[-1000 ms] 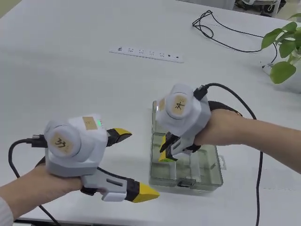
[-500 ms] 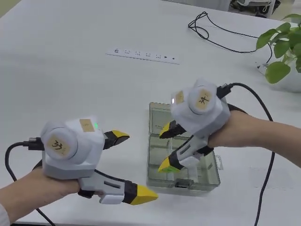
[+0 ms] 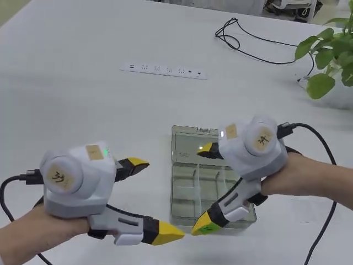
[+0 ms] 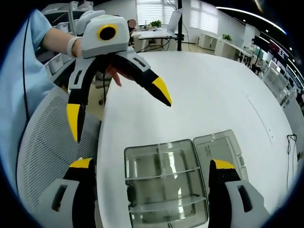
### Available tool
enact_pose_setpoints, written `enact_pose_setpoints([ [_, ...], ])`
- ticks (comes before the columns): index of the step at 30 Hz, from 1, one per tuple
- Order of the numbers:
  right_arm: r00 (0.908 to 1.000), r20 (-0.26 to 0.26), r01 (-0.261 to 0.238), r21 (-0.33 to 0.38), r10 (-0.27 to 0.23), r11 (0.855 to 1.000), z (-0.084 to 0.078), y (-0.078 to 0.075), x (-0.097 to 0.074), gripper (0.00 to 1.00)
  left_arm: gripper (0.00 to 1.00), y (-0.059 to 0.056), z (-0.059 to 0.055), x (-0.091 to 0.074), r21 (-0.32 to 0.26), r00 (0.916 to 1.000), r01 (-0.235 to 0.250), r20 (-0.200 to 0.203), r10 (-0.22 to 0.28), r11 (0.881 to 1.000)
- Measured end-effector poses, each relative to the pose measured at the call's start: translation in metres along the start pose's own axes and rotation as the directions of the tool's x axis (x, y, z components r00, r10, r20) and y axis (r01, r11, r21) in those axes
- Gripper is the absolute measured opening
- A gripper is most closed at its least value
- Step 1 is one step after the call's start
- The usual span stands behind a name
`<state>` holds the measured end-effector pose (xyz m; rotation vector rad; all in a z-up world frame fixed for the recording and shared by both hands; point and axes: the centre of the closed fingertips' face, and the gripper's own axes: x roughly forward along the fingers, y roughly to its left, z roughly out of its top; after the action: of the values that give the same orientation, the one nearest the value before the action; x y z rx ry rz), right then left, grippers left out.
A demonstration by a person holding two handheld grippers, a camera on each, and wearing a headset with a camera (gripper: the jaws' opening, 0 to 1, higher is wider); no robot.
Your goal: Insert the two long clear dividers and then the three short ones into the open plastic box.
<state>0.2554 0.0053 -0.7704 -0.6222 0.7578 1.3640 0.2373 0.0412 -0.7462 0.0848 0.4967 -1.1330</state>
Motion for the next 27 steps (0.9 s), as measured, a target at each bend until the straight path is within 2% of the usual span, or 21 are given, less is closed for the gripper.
enact_pose_setpoints([
  [4,0.9988,0.036,0.033,0.047,-0.034,0.998,-0.006,-0.008,-0.012,1.00,0.93,0.000,0.002,0.001,0.003,1.0000,0.002,-0.004,-0.002,1.000],
  [5,0.9988,0.037,0.028,0.055,-0.030,0.998,-0.008,-0.008,-0.015,1.00,0.93,0.000,0.003,0.001,0.003,1.0000,0.003,-0.004,-0.003,1.000],
  [6,0.9985,0.045,0.027,0.086,-0.031,0.996,-0.010,-0.007,-0.019,1.00,0.93,0.000,0.004,0.001,0.003,1.0000,0.003,0.002,-0.003,1.000],
  [10,0.9941,0.084,0.060,0.099,-0.068,0.993,-0.016,-0.012,-0.030,1.00,0.94,0.000,0.007,0.001,-0.005,0.9997,0.002,0.024,-0.002,1.000],
  [12,0.9920,0.092,0.073,0.143,-0.086,0.987,-0.023,-0.014,-0.035,1.00,0.94,0.000,0.007,0.002,-0.007,0.9997,0.003,0.025,-0.003,1.000],
  [14,0.9902,0.100,0.082,0.152,-0.097,0.985,-0.030,-0.014,-0.041,1.00,0.93,-0.001,0.007,0.002,-0.006,0.9998,0.004,0.022,-0.003,1.000],
  [19,0.9869,0.092,0.114,0.185,-0.133,0.976,-0.052,-0.016,-0.056,1.00,0.93,-0.001,0.008,0.003,-0.010,0.9997,-0.001,0.023,0.001,1.000],
  [27,0.9842,0.044,0.159,0.214,-0.172,0.964,-0.087,-0.016,-0.077,1.00,0.92,-0.002,0.007,0.002,-0.026,0.9995,-0.015,0.028,0.016,1.000],
])
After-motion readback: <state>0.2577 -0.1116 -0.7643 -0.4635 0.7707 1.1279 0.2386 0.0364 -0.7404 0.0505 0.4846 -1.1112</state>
